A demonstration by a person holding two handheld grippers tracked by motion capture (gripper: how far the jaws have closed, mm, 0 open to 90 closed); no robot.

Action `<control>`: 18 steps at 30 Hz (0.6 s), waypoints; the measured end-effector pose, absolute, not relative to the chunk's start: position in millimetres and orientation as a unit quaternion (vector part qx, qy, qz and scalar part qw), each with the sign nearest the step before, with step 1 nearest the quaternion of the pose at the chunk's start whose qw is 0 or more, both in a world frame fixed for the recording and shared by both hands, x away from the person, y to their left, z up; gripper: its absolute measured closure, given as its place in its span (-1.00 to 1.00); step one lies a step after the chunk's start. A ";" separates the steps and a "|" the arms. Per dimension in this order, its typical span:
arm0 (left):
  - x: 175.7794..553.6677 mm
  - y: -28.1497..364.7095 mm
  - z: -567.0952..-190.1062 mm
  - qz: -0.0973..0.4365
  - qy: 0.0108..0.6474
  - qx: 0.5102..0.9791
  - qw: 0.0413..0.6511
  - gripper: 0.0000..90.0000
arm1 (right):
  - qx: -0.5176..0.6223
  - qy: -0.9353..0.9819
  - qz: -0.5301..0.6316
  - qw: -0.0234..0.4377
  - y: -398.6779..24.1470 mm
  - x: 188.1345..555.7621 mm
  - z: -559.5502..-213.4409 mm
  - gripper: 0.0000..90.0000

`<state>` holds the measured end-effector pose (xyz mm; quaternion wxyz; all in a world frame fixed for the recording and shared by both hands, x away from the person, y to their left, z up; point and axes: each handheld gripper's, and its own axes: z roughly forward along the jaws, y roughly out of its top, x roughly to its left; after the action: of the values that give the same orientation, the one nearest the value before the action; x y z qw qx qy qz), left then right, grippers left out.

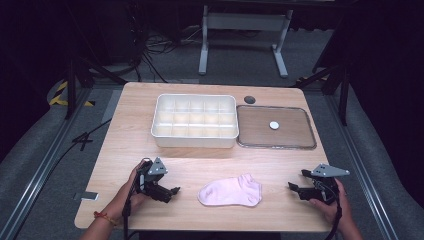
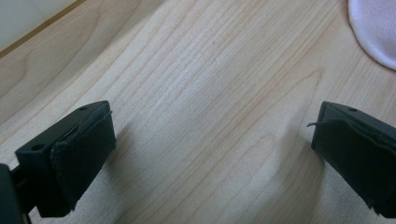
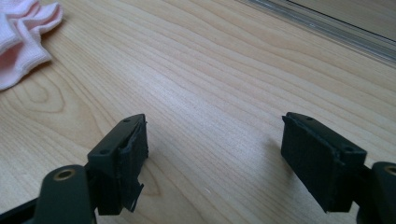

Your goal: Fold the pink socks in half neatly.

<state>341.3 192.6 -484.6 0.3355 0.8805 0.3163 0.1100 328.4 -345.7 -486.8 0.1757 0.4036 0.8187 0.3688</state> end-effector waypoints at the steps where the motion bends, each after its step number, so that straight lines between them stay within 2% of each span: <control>1: 341.3 192.6 -484.7 0.109 0.316 0.880 0.337 -1.00 | 0.404 0.819 0.369 0.176 -345.7 328.4 -486.8 -0.48; 18: 339.6 196.2 -484.4 0.108 0.301 0.885 0.338 -1.00 | 0.414 0.814 0.366 0.179 -344.9 328.6 -486.7 -0.53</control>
<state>339.6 196.2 -484.4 0.3378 0.8851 0.3014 0.1079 328.6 -344.9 -486.7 0.1787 0.4140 0.8141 0.3659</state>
